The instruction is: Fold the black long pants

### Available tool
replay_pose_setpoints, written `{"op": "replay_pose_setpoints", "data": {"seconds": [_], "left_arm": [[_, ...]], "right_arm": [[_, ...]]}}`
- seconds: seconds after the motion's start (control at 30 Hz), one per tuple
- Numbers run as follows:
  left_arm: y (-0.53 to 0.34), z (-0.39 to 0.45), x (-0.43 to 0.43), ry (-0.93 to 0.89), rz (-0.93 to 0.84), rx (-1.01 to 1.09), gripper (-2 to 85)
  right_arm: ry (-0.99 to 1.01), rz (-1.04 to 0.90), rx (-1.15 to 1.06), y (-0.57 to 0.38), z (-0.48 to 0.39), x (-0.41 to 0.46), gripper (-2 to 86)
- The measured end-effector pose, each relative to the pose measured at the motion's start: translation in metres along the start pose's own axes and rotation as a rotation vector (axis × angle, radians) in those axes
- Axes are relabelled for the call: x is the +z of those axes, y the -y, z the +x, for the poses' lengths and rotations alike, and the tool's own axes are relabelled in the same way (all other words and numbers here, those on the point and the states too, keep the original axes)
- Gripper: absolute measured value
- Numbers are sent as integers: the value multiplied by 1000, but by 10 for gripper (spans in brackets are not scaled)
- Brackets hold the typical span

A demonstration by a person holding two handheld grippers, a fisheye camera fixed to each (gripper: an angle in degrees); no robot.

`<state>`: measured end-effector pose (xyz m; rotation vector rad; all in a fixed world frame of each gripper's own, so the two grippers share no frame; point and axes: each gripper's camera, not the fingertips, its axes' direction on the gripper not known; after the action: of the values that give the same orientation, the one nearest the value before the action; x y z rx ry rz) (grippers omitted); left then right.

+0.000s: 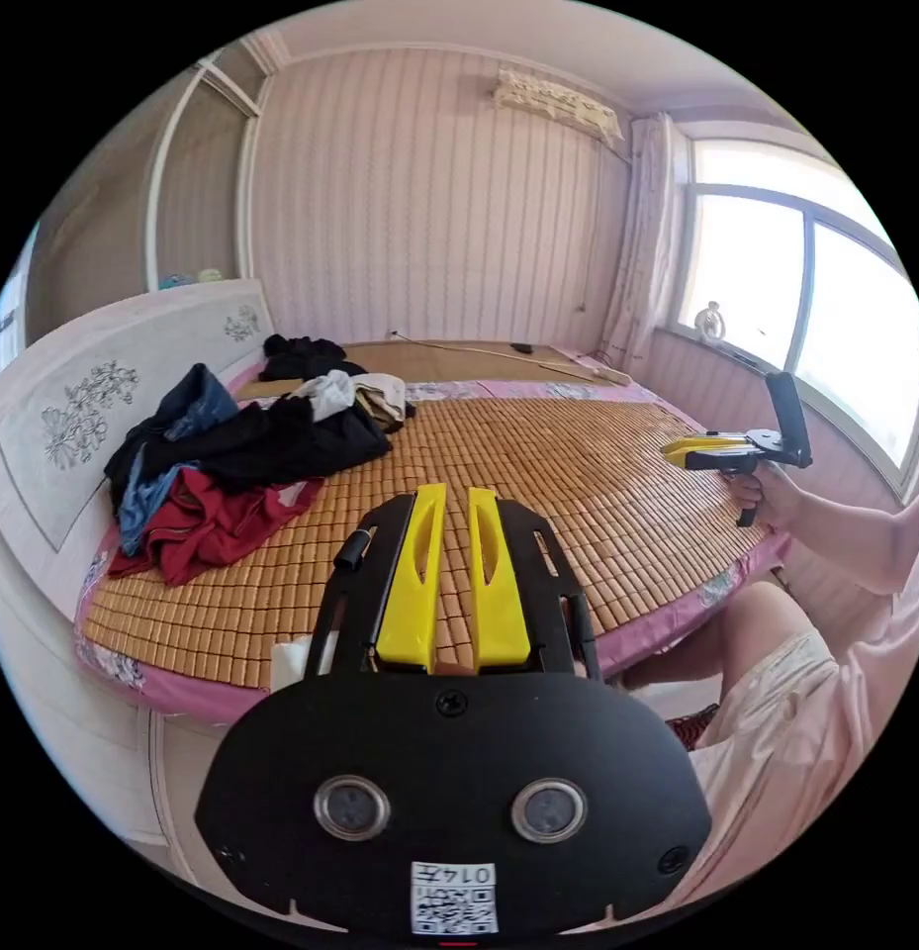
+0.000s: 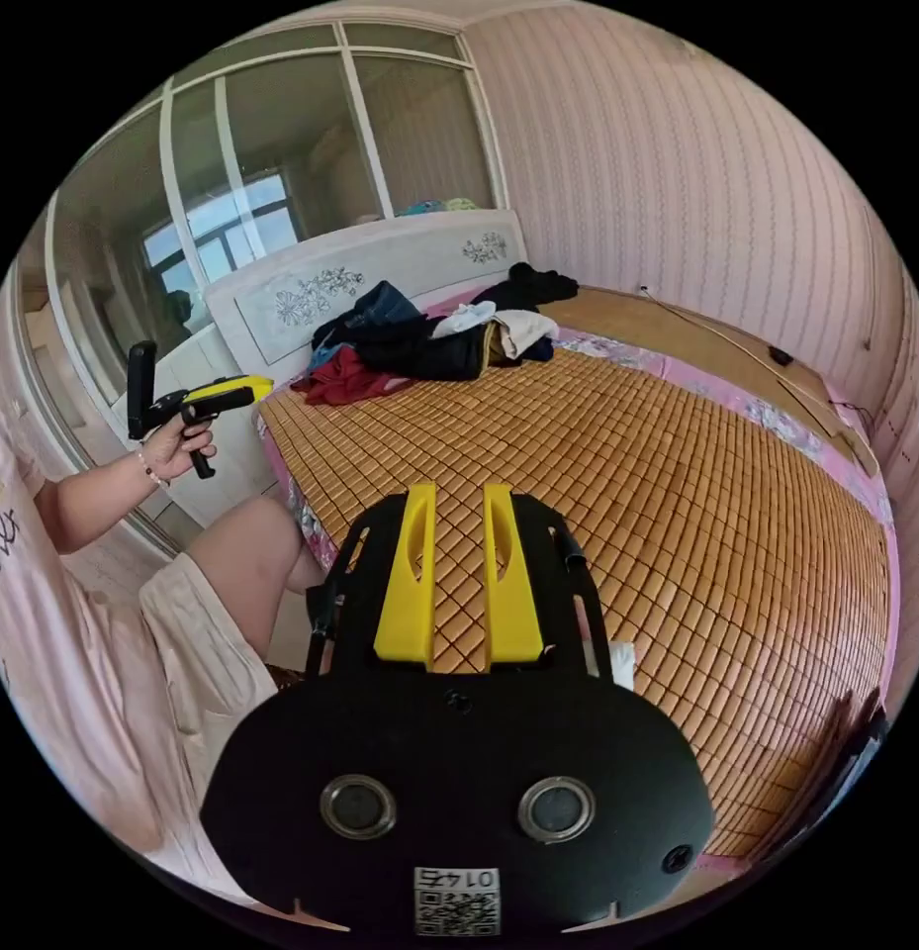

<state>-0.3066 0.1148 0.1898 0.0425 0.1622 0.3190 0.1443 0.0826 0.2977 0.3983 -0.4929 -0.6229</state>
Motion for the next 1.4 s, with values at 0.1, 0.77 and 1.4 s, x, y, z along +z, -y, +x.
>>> {"op": "replay_pose_setpoints", "data": {"seconds": [0.1,0.77,1.4], "left_arm": [[-18,-52,-7,72,46,-98,56],[47,-243,229,177,-182,-8,148],[152,-155,72,-116,264,131,-1]], "right_arm": [[69,-15,-78,64,-33,47,84],[99,-358,99,345,-16,433,125],[650,134,88,382,65,221,5]]}}
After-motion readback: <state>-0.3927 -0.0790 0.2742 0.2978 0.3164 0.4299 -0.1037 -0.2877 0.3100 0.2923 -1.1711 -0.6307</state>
